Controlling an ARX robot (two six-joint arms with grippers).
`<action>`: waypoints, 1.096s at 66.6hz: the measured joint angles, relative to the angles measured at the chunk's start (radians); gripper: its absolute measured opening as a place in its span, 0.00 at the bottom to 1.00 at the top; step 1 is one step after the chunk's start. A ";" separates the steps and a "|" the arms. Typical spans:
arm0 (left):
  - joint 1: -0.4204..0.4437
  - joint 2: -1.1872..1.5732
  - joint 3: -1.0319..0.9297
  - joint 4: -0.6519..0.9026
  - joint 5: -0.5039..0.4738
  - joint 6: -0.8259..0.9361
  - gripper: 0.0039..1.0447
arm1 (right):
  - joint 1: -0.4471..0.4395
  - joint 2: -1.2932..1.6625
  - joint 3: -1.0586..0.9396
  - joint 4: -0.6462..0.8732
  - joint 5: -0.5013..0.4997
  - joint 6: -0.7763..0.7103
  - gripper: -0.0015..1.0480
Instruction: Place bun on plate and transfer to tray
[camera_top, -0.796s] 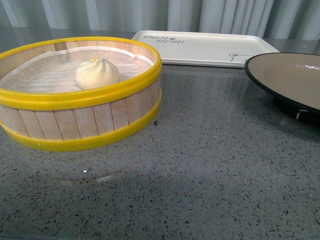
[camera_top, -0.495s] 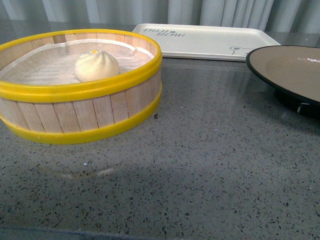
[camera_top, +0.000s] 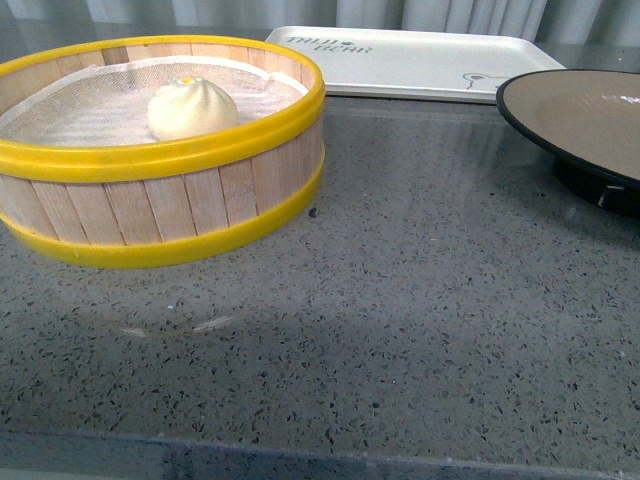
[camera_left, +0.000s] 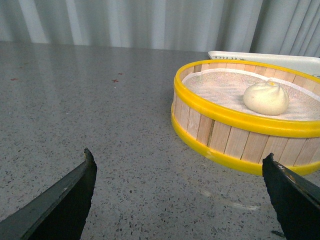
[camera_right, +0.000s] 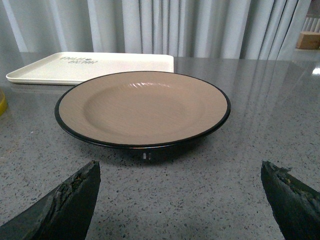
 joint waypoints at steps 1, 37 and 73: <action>0.000 0.000 0.000 0.000 0.000 0.000 0.94 | 0.000 0.000 0.000 0.000 0.000 0.000 0.91; 0.014 0.241 0.141 -0.360 -0.121 -0.076 0.94 | 0.000 -0.002 0.000 0.000 0.000 0.000 0.91; -0.139 0.839 0.492 0.149 -0.143 -0.084 0.94 | 0.000 -0.002 0.000 0.000 0.000 0.000 0.91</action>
